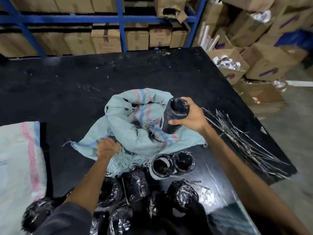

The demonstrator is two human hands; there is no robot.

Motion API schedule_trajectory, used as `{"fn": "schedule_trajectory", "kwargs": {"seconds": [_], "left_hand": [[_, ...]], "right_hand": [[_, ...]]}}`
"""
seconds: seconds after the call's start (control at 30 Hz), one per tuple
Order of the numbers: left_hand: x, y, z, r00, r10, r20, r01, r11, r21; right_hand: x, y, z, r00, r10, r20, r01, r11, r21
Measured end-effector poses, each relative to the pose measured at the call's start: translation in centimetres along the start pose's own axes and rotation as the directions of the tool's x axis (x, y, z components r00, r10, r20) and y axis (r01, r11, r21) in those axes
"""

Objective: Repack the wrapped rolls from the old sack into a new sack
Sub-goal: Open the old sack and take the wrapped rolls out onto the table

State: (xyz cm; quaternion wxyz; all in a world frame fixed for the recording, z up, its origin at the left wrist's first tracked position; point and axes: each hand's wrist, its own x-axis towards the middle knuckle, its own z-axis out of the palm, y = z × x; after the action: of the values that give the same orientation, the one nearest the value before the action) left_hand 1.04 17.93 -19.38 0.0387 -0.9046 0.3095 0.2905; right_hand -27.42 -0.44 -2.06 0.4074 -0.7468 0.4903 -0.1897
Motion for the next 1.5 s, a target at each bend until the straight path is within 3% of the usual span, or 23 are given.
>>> {"fn": "schedule_trajectory", "kwargs": {"seconds": [0.17,0.33,0.43,0.57,0.67,0.83,1.17,1.27,1.37,1.5], "left_hand": [[0.5,0.2,2.5,0.967,-0.065,0.245,0.069,0.998,-0.007],[-0.9,1.0,2.6,0.958,-0.059,0.281,0.042,0.997,0.066],[-1.7,1.5,2.6,0.95,-0.096,0.298,0.067,0.992,0.106],[-2.6,2.2,2.5,0.956,-0.119,0.268,0.091,0.989,0.117],[-2.4,1.7,2.9,0.96,-0.102,0.262,0.068,0.988,0.135],[-2.2,1.4,3.3,0.965,-0.077,0.25,0.032,0.983,0.181],[-2.1,1.6,3.5,0.975,-0.06,0.214,0.022,0.985,0.172],[-2.3,1.5,3.3,0.982,-0.01,0.189,-0.019,0.988,0.154],[-2.8,0.6,1.3,0.978,0.051,0.203,-0.075,0.99,0.115],[-6.7,-0.9,-2.7,0.952,0.185,0.243,-0.174,0.983,-0.064]], "right_hand": [[-6.3,0.6,-4.8,0.982,-0.09,-0.166,0.096,0.995,0.025],[-13.0,2.8,-6.9,0.946,-0.083,-0.314,0.079,0.997,-0.027],[-16.1,5.0,-6.4,0.909,0.015,-0.417,0.004,0.999,0.047],[-18.8,7.9,-5.0,0.839,0.118,-0.532,-0.127,0.992,0.019],[-19.4,10.3,-3.4,0.855,0.221,-0.469,-0.24,0.97,0.02],[-17.7,14.3,0.4,0.898,0.314,-0.308,-0.363,0.924,-0.119],[-15.7,16.3,2.3,0.902,0.352,-0.251,-0.391,0.912,-0.126],[-15.6,16.1,1.5,0.911,0.379,-0.161,-0.401,0.905,-0.142],[-15.2,15.3,-0.4,0.921,0.39,0.023,-0.372,0.894,-0.248],[-14.2,12.0,-2.7,0.936,0.349,0.032,-0.306,0.859,-0.411]]}}
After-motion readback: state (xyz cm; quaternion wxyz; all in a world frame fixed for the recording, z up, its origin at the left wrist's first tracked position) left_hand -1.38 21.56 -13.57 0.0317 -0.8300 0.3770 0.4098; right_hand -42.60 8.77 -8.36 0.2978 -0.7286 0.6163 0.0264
